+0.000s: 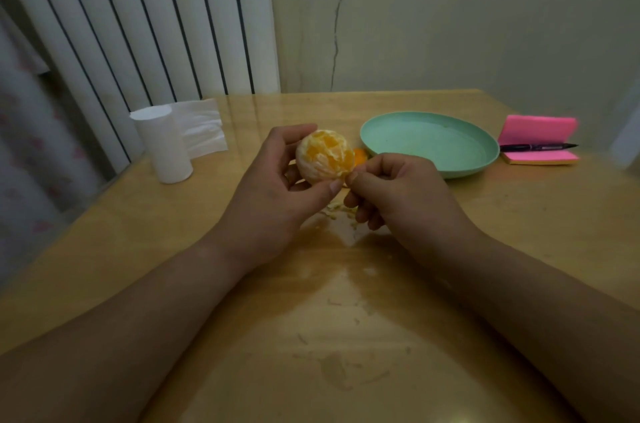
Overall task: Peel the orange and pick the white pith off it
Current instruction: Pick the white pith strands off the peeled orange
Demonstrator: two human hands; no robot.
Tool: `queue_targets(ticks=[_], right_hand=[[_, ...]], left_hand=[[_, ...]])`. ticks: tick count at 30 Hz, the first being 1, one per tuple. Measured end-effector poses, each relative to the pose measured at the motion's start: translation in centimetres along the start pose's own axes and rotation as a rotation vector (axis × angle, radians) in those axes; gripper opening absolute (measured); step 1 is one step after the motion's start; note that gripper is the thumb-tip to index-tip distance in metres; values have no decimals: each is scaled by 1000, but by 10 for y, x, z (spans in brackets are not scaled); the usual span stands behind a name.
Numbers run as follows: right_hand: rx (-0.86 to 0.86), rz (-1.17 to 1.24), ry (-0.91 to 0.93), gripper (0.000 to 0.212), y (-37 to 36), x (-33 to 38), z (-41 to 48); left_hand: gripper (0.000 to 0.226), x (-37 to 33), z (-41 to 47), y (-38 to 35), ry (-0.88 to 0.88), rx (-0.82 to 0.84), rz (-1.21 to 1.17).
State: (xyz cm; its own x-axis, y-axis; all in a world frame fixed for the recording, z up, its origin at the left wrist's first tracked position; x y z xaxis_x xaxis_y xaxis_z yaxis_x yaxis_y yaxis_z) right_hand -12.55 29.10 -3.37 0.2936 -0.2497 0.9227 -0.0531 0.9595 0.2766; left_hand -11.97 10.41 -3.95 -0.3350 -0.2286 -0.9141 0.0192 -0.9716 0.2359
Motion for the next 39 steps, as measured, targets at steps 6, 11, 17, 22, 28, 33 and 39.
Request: queue_targets(ticks=[6, 11, 17, 22, 28, 33, 39], right_hand=[[-68, 24, 12, 11, -1, -2, 1], [-53, 29, 28, 8, 1, 0, 1], [-54, 54, 31, 10, 1, -1, 3], [-23, 75, 7, 11, 1, -4, 4], [20, 41, 24, 22, -1, -5, 3], [25, 58, 63, 21, -1, -4, 4], [31, 79, 45, 15, 0, -7, 5]], left_hand=[[66, -1, -1, -4, 41, 14, -59], [62, 3, 0, -1, 132, 60, -148], [69, 10, 3, -1, 209, 111, -306], [68, 9, 5, -2, 238, 106, -396], [65, 9, 6, 0, 241, 83, -402], [60, 9, 7, 0, 287, 113, -482], [53, 10, 8, 1, 309, 220, -573]])
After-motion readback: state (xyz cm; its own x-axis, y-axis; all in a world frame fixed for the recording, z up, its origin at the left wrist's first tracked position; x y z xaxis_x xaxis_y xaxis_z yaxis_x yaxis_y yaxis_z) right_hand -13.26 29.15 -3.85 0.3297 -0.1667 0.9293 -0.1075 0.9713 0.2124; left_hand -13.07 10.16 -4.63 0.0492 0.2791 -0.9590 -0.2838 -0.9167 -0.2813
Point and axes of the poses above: each hand's wrist, its own z-axis towards the middle knuckle, its own y-axis out of the back of the hand, x = y × z, the point moved 3 cm from there along z, towards the middle knuckle, and after that the axes turned 4 degrees about y, right-handed, at the moved point
